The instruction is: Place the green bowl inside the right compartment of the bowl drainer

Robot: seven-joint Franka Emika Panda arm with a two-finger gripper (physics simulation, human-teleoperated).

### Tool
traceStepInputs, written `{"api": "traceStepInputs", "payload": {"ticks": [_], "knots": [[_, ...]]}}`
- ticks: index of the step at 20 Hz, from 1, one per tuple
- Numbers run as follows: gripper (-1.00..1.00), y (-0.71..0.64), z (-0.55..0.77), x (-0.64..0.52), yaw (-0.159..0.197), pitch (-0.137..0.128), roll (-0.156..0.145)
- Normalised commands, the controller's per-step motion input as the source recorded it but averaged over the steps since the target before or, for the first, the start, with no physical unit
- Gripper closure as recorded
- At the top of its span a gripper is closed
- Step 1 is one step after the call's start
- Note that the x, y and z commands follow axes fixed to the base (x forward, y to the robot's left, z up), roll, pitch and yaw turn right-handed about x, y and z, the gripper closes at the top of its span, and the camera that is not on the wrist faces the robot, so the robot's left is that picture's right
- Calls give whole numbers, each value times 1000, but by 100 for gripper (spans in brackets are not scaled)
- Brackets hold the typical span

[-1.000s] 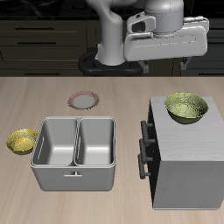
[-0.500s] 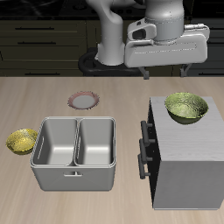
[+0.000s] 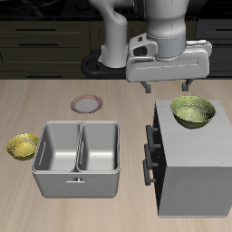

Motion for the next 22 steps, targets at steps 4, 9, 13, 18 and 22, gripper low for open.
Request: {"api": "traceStepInputs", "payload": {"ticks": [4, 9, 13, 18, 22], "knots": [[-100, -33, -264, 57, 5, 22, 2], [-100, 25, -173, 10, 1, 8, 19], [-100, 76, -131, 8, -11, 18, 13], [-100, 115, -167, 24, 11, 22, 19], [-100, 99, -129, 11, 11, 17, 21]]}}
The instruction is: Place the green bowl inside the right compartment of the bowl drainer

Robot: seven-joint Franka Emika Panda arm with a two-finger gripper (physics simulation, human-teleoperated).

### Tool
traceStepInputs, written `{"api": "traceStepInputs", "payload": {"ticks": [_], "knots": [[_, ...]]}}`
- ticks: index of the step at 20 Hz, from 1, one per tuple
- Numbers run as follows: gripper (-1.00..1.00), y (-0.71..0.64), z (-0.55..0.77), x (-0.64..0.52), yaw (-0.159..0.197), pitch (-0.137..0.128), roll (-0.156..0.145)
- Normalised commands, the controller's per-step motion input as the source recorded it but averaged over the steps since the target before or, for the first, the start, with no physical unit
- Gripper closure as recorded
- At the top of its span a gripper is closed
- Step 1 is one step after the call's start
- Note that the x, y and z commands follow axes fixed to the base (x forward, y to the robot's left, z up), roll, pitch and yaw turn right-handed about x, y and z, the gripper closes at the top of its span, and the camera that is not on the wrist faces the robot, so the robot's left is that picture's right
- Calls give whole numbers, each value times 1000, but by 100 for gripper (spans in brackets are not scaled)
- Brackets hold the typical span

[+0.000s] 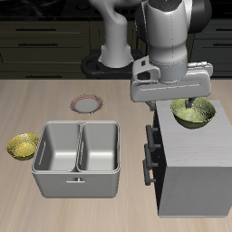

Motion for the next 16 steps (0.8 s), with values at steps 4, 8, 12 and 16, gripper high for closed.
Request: {"api": "traceStepInputs", "payload": {"ticks": [4, 8, 12, 16], "knots": [[100, 72, -163, 5, 4, 18, 45], [100, -3, -43, 0, 20, -1, 13], [100, 7, -30, -13, 22, 0, 10], [100, -32, 18, 13, 7, -1, 2]]}}
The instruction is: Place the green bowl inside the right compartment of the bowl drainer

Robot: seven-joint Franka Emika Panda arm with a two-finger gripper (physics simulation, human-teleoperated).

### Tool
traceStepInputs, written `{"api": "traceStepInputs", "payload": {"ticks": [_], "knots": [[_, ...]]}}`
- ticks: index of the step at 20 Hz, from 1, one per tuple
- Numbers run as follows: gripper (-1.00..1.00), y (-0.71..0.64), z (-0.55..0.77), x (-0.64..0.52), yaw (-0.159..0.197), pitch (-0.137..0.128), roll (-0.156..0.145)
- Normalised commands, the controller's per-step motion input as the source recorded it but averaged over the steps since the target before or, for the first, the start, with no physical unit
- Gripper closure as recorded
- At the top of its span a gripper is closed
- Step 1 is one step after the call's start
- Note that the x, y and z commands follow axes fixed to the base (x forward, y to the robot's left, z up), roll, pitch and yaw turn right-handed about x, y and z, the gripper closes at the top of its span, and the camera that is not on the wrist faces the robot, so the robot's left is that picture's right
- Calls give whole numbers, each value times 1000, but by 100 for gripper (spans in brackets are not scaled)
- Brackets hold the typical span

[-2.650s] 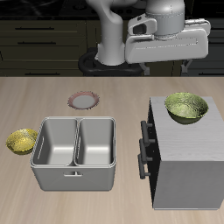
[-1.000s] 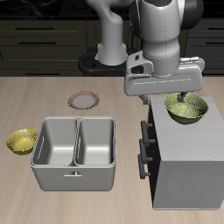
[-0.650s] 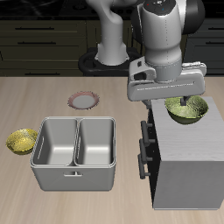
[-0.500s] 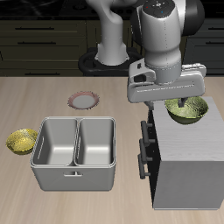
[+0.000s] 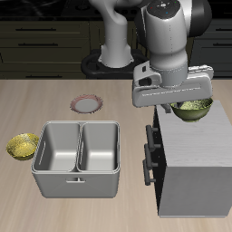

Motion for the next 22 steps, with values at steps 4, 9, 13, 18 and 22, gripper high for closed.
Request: {"api": "traceStepInputs", "payload": {"ticks": [4, 9, 13, 18, 22], "knots": [[100, -72, 56, -32, 33, -16, -19], [100, -430, 184, -115, 14, -24, -68], [100, -407, 195, -213, 18, -30, -54], [100, -490, 205, -201, 18, -33, -68], [100, -425, 195, -180, 0, -39, -51]]}}
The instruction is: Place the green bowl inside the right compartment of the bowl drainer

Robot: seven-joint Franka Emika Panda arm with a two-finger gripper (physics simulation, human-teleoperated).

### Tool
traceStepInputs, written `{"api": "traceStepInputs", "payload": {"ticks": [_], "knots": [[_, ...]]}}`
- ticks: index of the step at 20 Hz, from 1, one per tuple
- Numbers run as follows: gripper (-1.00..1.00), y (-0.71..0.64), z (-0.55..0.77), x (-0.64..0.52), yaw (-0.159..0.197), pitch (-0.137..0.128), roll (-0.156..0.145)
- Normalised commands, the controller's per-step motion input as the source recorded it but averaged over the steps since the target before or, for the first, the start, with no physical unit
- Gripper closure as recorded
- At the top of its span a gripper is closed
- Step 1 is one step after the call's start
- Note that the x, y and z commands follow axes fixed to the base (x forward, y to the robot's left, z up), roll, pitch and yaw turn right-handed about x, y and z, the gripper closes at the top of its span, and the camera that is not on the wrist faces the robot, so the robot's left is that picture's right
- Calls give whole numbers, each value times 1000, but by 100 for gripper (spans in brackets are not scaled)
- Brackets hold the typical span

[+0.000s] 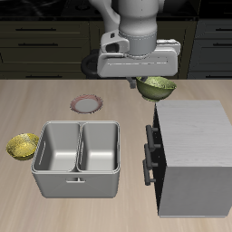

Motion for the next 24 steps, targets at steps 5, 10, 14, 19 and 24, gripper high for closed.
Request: {"api": "traceStepInputs", "payload": {"ticks": [5, 10, 14, 19, 24], "knots": [[100, -360, 166, -165, -18, -32, -36], [100, -165, 66, -129, 15, -19, 9], [100, -261, 75, -116, 5, -23, -20], [100, -295, 64, -87, -14, -18, -19], [100, -221, 43, -59, -13, -11, -13]]}}
